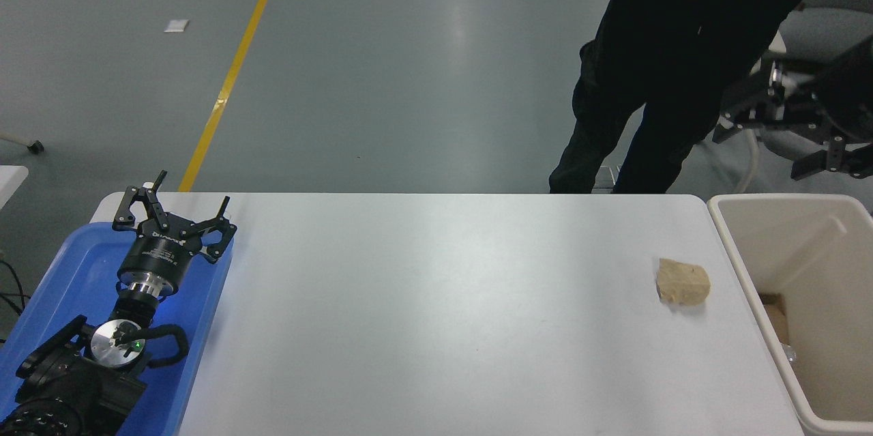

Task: Pick up paper ball place in dustbin

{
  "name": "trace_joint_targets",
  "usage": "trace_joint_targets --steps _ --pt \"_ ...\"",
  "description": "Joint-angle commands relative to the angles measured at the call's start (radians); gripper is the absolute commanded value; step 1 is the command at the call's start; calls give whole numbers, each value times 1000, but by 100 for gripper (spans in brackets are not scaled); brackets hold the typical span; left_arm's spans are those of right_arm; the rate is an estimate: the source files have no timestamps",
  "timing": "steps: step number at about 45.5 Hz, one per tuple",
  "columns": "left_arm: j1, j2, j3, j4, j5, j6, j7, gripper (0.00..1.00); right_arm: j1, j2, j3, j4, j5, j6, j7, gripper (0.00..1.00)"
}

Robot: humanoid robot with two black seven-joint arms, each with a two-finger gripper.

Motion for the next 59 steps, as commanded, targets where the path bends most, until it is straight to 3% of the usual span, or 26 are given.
trace_joint_targets --steps 1,8,17,31,59 --pt "0 0 0 0 0 0 0 99 -244 45 28 -38 -1 -291 0 100" --pt "0 0 0 0 0 0 0 99 -385 80 52 -62 -7 -429 0 100" --pt "0 0 -2 0 0 0 0 99 -581 160 56 -206 -25 -461 0 99" --pt "2 0 -2 0 0 0 -2 99 -807 168 117 -369 -2 -593 0 98" --pt "2 0 -3 0 0 0 -2 99 -1097 166 326 -702 -66 -622 0 95"
